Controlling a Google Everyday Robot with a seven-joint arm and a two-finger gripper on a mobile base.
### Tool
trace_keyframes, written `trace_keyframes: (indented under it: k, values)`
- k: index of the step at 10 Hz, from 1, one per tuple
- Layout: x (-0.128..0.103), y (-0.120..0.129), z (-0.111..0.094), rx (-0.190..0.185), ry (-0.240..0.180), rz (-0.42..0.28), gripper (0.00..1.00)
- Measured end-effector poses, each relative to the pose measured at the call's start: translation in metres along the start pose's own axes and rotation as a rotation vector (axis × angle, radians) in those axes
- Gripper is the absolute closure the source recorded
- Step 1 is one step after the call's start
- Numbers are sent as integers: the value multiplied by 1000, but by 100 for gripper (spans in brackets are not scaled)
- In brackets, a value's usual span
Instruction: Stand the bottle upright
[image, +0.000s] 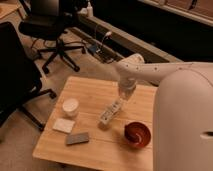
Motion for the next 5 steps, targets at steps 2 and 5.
trace_keyframes:
  k: [2,5]
  values:
    - [-6,7,0,-18,-22,-11,74]
    - [-9,10,0,-24,-34,-13,74]
